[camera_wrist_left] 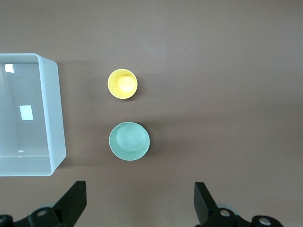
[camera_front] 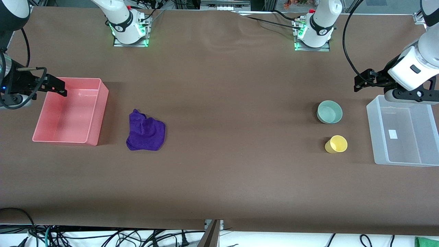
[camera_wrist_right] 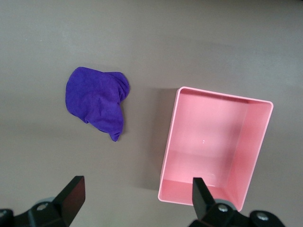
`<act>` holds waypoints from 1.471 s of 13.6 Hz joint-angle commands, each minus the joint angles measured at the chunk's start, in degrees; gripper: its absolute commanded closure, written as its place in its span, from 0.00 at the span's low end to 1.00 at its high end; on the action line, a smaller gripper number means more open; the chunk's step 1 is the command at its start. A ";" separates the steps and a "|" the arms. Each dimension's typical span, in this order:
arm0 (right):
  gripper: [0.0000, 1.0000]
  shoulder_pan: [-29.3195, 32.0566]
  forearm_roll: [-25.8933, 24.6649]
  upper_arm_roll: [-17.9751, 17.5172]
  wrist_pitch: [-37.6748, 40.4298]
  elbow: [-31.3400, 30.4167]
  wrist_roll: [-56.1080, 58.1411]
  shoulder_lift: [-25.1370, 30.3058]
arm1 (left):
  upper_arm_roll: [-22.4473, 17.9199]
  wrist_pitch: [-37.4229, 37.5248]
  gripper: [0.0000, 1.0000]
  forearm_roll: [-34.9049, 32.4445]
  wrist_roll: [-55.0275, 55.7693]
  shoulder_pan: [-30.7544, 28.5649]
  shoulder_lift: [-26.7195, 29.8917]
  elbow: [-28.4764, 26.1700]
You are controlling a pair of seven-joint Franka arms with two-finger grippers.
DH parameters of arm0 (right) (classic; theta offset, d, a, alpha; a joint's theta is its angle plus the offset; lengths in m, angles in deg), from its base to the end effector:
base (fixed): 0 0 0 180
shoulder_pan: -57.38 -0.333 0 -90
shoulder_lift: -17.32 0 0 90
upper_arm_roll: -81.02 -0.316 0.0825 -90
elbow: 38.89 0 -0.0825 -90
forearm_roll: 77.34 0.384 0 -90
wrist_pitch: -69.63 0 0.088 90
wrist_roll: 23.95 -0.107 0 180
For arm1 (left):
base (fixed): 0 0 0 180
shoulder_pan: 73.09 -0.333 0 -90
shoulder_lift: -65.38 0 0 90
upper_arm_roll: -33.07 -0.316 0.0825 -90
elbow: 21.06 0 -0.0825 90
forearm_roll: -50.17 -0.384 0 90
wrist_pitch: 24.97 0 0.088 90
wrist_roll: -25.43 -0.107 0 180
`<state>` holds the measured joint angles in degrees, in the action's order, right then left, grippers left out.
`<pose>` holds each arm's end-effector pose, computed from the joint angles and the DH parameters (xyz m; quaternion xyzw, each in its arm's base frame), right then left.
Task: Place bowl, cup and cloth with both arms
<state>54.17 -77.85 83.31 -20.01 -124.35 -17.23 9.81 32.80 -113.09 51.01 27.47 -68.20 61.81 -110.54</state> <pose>0.5924 0.0101 0.5861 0.9973 0.0668 -0.0293 0.0056 0.5664 -0.0475 0.5910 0.9988 -0.0224 -0.0434 0.0047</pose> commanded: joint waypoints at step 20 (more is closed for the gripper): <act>0.00 -0.05 0.77 -0.62 -2.02 -1.88 -0.74 -0.58 | -0.17 7.17 0.00 -0.49 -0.20 -4.43 -5.39 0.27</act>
<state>54.12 -77.64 83.19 -20.67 -124.50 -17.26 9.11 32.42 -106.89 51.01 27.47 -70.69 59.74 -110.87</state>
